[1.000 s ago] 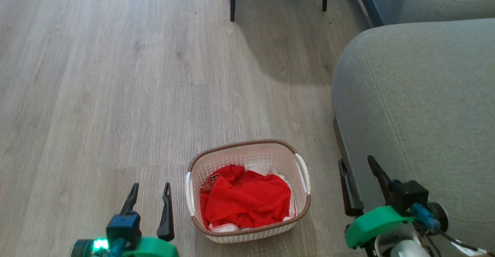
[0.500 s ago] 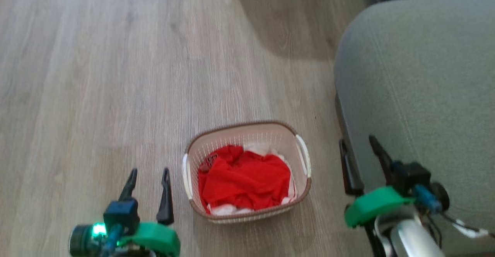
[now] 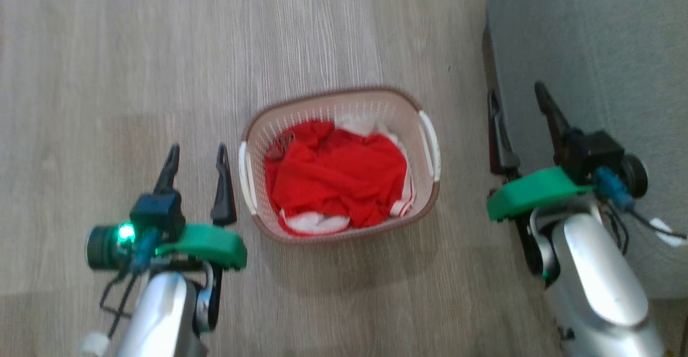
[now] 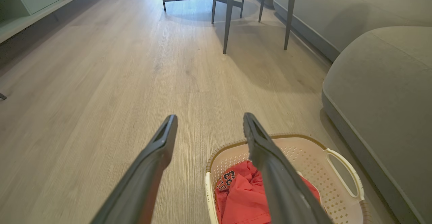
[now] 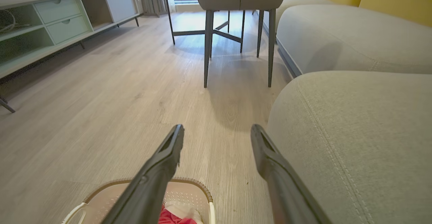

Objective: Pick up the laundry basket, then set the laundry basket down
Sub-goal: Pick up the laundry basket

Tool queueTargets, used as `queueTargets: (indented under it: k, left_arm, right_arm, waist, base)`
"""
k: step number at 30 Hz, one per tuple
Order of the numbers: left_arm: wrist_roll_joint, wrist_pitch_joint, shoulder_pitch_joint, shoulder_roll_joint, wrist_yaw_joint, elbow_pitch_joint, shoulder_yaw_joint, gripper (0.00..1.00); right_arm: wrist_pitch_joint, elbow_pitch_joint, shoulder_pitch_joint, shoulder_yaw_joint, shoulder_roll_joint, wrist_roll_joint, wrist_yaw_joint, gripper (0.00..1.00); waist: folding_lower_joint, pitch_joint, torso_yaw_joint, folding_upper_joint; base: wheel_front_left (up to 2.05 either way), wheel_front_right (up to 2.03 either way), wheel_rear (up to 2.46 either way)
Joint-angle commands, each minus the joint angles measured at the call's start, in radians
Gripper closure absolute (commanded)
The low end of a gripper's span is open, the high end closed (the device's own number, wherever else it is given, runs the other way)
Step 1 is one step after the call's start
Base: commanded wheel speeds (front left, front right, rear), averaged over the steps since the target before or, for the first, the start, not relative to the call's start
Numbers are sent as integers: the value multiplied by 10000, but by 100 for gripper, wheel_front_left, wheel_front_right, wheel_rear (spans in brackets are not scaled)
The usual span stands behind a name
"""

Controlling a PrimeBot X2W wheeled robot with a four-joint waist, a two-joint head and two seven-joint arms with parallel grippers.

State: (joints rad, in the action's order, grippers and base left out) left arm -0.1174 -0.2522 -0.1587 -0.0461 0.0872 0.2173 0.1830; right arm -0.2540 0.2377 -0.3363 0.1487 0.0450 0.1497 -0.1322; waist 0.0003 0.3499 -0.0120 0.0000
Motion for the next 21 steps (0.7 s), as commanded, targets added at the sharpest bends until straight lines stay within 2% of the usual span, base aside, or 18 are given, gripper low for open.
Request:
queueTargets:
  k: [1, 6, 21]
  left_arm:
    - [-23, -95, -338, -42, -27, -216, -337, 0]
    - [-129, -95, -1369, -41, -182, 620, -356, 0]
    - [-868, -95, -3379, -41, -368, 3268, 189, 0]
  right_arm:
    - [-78, -213, -252, 155, 52, -74, 15, 0]
    - [-78, 498, -1218, 114, 52, -125, 15, 0]
    - [-78, 3244, -3121, 318, 52, -521, 15, 0]
  waist:
    - [-3, 862, 6, 0]
    - [-3, 2035, 32, 0]
    - [-3, 4020, 329, 0]
  base:
    - [0, 0, 0]
    - [0, 0, 0]
    - [0, 0, 0]
